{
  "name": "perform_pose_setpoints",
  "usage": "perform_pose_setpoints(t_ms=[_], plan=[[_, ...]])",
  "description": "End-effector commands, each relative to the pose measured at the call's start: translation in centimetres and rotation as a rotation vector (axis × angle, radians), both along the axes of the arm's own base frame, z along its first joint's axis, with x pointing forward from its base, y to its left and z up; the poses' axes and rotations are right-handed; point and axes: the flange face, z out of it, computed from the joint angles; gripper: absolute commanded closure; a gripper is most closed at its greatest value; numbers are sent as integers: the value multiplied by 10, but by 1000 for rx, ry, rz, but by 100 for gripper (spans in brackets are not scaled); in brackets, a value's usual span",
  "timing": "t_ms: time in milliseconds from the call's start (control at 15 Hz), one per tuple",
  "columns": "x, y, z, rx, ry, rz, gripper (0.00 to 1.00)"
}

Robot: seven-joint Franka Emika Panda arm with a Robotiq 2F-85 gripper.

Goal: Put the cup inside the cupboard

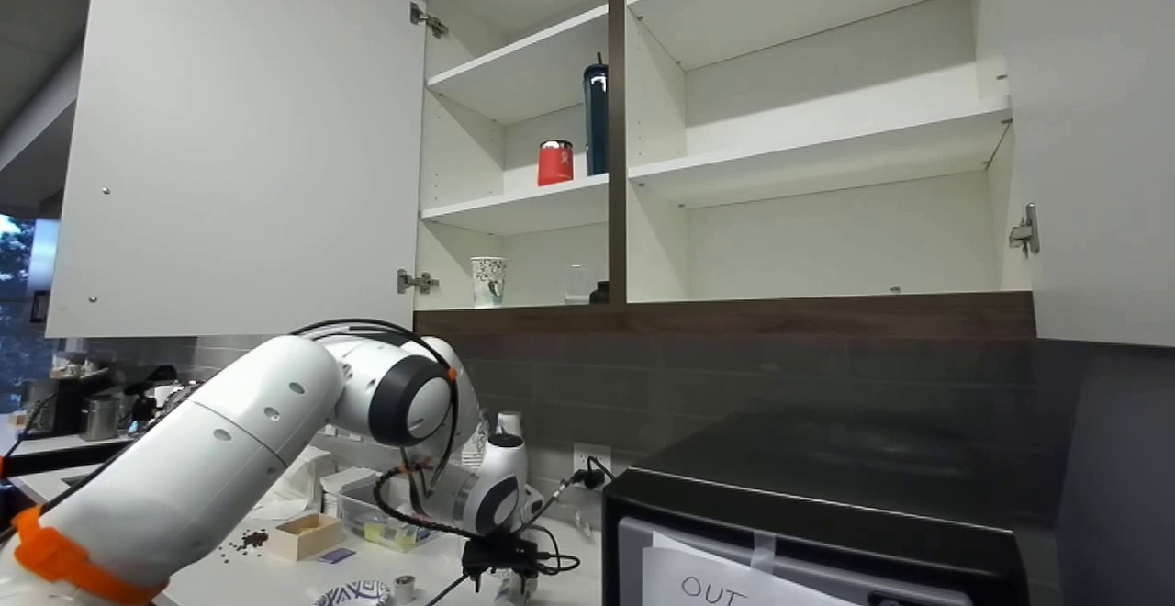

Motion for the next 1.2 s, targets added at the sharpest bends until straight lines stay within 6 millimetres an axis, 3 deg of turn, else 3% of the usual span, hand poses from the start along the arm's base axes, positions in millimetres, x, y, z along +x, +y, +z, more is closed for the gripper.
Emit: perform_pose_setpoints(t_ms=[0, 733, 867, 1133], plan=[[8, 3, -16, 37, 11, 0, 0], [18, 4, -44, 47, 14, -21, 0], [20, 3, -47, 51, 19, -24, 26], [21, 1, -34, 67, 23, -34, 58]])
